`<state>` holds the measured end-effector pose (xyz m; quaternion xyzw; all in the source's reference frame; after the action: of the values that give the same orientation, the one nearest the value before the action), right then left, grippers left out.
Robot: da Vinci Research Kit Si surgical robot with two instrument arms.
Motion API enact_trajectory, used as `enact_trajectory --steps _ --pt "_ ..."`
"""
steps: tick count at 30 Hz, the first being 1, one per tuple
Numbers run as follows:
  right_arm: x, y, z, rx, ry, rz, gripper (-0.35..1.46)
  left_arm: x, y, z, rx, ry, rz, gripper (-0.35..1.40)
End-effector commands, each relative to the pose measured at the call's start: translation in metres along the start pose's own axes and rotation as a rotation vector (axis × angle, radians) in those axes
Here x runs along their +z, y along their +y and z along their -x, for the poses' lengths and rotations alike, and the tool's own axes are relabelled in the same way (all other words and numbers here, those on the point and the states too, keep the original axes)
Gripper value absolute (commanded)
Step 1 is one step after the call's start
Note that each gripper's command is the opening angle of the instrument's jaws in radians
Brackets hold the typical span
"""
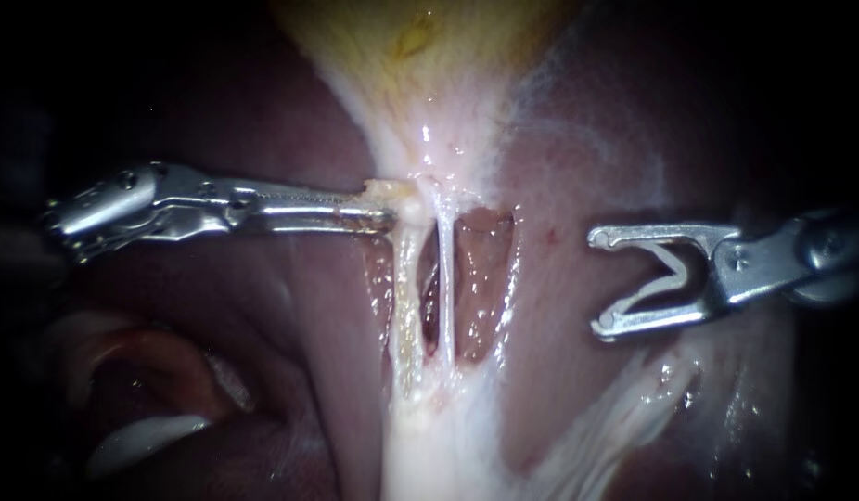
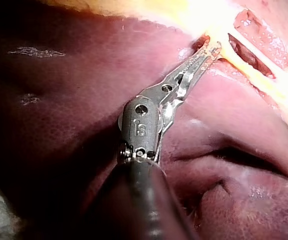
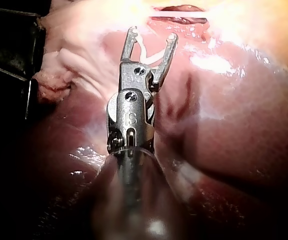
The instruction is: Grabbing gallbladder
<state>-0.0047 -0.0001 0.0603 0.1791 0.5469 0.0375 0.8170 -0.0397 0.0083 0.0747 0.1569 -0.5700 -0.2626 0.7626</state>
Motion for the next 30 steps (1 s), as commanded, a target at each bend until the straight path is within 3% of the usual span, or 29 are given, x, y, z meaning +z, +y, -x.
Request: enact_trajectory --steps 1,7,14,18,23,30 --pt "0.0 0.0 0.0 0.0 0.0 0.0 0.43 -0.0002 0.0 0.0001 0.0 0.004 -0.005 -0.35" --pt "0.0 0.0 0.0 0.0 0.0 0.0 0.43 -0.0023 -0.0006 0.0016 -0.009 0.004 -0.011 -0.35" --pt "0.0 0.0 0.0 0.0 0.0 0.0 0.42 -0.006 -0.0011 0.0046 -0.029 0.007 0.003 -0.35" --pt "0.0 0.0 0.0 0.0 0.0 0.0 0.42 -0.0076 -0.0017 0.0064 -0.043 -0.01 0.01 -0.35" --pt "0.0 0.0001 0.0001 0.0 0.0 0.001 0.42 -0.0083 -0.0024 0.0075 -0.033 -0.02 0.013 -0.35" --pt "0.0 0.0001 0.0001 0.0 0.0 0.001 0.42 -0.0082 -0.0024 0.0074 -0.032 -0.02 0.014 -0.35"
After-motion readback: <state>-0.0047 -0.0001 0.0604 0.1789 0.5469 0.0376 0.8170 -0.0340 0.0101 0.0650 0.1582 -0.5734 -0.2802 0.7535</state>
